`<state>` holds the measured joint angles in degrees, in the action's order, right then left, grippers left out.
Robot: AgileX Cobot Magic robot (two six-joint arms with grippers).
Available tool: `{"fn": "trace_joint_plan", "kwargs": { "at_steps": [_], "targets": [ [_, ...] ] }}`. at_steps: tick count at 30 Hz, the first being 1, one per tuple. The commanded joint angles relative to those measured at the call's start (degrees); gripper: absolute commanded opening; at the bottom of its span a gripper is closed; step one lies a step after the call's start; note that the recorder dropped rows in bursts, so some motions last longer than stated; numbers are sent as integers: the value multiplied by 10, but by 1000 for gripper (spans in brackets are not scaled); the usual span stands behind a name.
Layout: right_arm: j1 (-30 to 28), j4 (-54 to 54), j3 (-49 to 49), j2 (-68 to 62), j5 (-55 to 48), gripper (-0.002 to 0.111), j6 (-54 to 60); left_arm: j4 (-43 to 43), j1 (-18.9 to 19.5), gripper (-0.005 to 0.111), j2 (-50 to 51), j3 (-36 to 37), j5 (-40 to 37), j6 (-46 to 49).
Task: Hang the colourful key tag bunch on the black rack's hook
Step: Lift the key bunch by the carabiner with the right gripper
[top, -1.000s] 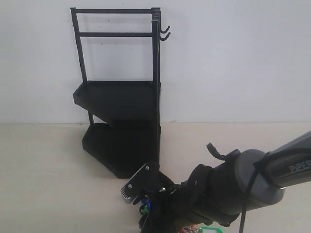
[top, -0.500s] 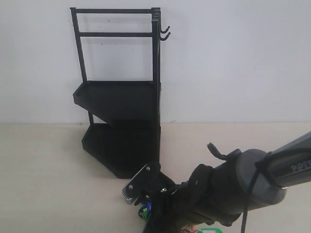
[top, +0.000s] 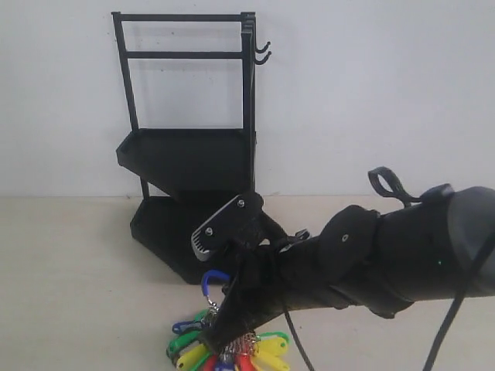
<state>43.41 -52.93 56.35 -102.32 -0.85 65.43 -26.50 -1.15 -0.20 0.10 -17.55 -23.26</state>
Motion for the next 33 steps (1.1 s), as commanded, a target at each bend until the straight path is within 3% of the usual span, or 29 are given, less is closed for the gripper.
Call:
{"fn": "trace_joint_plan", "kwargs": {
  "at_steps": [1, 7, 11, 15, 19, 22, 25, 29, 31, 33],
  "targets": [
    [-1, 1, -3, 18, 15, 0, -2, 0, -1, 4, 2, -1, 6, -3],
    [-1, -9, -19, 64, 81, 0, -2, 0, -1, 4, 2, -1, 6, -3],
    [3, -3, -19, 93, 2, 0, 10, 0, -1, 4, 2, -1, 6, -3],
    [-8, -23, -30, 133, 52, 0, -2, 0, -1, 4, 2, -1, 6, -3],
    [-10, 11, -30, 160, -39, 0, 29, 0, -1, 4, 2, -1, 6, -3],
    [-35, -13, -37, 173, 16, 0, -51, 0, -1, 4, 2, -1, 7, -3],
    [-22, 38, -37, 184, -65, 0, -8, 0, -1, 4, 2, -1, 7, -3],
    [-44, 46, -47, 198, -9, 0, -110, 0, -1, 4, 2, -1, 7, -3],
    [-31, 87, -42, 198, -95, 0, -63, 0, -1, 4, 2, -1, 7, -3],
    [-31, 132, -43, 202, -101, 0, -86, 0, -1, 4, 2, -1, 7, -3]
  ]
}}
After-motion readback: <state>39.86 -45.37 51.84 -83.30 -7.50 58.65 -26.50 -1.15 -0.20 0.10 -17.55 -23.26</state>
